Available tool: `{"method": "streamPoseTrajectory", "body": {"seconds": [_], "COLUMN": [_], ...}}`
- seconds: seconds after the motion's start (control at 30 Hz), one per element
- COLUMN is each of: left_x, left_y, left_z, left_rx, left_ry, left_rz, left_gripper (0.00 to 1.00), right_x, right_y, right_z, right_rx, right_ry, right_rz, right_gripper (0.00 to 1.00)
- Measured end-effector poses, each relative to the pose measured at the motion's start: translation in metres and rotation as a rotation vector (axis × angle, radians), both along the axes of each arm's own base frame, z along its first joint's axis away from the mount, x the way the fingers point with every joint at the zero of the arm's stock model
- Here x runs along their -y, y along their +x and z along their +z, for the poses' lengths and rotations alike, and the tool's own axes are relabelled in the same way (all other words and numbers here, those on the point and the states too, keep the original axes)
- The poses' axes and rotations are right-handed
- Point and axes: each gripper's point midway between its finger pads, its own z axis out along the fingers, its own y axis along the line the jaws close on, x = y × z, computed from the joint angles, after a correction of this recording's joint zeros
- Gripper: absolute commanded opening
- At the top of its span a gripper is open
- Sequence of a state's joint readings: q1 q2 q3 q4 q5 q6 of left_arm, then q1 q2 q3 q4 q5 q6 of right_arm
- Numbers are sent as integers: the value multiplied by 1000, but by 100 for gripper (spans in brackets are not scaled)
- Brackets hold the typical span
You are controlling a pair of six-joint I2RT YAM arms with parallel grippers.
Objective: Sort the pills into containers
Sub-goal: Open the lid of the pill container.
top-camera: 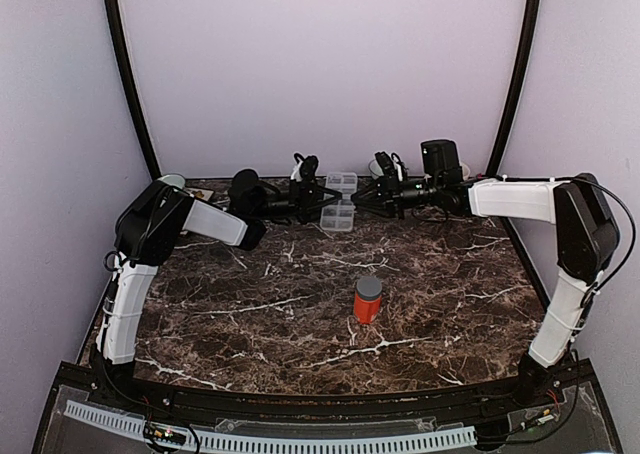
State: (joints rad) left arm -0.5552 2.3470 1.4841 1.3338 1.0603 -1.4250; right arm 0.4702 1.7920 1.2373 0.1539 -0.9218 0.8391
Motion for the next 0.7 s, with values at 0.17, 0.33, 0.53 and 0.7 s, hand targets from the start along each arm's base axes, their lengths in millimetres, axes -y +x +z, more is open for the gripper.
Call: {"method": "streamPoseTrajectory", "body": {"seconds": [0.17, 0.33, 0.53, 0.7], "left_x": [1, 1, 0, 1], "left_y": [-2, -3, -4, -6], "left_z": [-5, -9, -14, -17], "left_rx": [-13, -19, -22, -23], "left_ry": [5, 11, 17, 20], "left_rz": [3, 6, 6, 8], "left_gripper": [10, 10, 10, 10], "right_x": [1, 2, 4, 6], "right_y": [-2, -3, -3, -5], "right_z": [-5, -9, -14, -17], "right_rx": [-10, -16, -22, -28], "right_ry": [-20, -35, -58, -83], "right_rz": [-1, -3, -12, -22], "right_gripper": [18, 18, 18, 17]}}
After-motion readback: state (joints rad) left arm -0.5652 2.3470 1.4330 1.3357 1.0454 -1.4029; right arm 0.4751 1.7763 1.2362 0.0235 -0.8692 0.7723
